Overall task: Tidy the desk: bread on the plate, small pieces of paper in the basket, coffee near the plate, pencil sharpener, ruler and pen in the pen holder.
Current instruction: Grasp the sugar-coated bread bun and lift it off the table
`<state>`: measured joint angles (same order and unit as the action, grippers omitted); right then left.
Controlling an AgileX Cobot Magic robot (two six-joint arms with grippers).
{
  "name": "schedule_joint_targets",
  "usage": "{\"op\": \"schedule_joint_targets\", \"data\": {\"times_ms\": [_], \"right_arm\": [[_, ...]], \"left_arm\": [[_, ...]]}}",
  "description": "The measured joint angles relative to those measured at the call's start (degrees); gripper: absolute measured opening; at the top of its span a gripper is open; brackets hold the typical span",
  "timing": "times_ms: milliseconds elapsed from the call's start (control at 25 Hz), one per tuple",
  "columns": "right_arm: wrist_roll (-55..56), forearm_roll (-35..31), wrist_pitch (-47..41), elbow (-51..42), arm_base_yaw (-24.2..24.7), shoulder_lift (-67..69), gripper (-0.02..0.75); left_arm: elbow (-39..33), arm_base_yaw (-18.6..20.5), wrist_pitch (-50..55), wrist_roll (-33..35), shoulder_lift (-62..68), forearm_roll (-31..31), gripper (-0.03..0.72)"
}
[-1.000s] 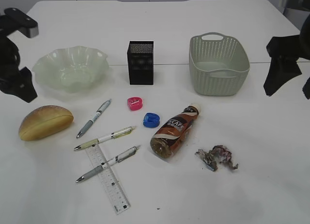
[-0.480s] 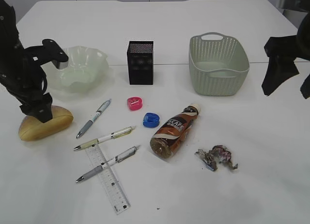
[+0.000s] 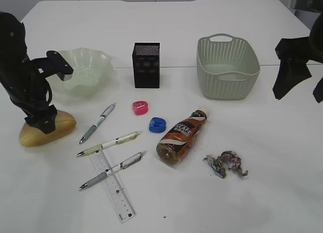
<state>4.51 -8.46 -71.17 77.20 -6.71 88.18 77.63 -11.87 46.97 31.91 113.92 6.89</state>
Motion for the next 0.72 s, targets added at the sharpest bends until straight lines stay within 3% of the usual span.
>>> {"op": "schedule_joint_targets", "data": {"times_ms": [600, 720], "right_arm": [[0.0, 1.4, 0.0, 0.0, 0.0, 0.0, 0.564], [0.0, 1.8, 0.0, 0.5, 0.0, 0.0, 0.564]], "left_arm": [[0.2, 0.0, -3.1, -0.4, 5.5, 0.4, 0.602], [0.2, 0.0, -3.1, -1.4, 5.8, 0.1, 0.57]]}}
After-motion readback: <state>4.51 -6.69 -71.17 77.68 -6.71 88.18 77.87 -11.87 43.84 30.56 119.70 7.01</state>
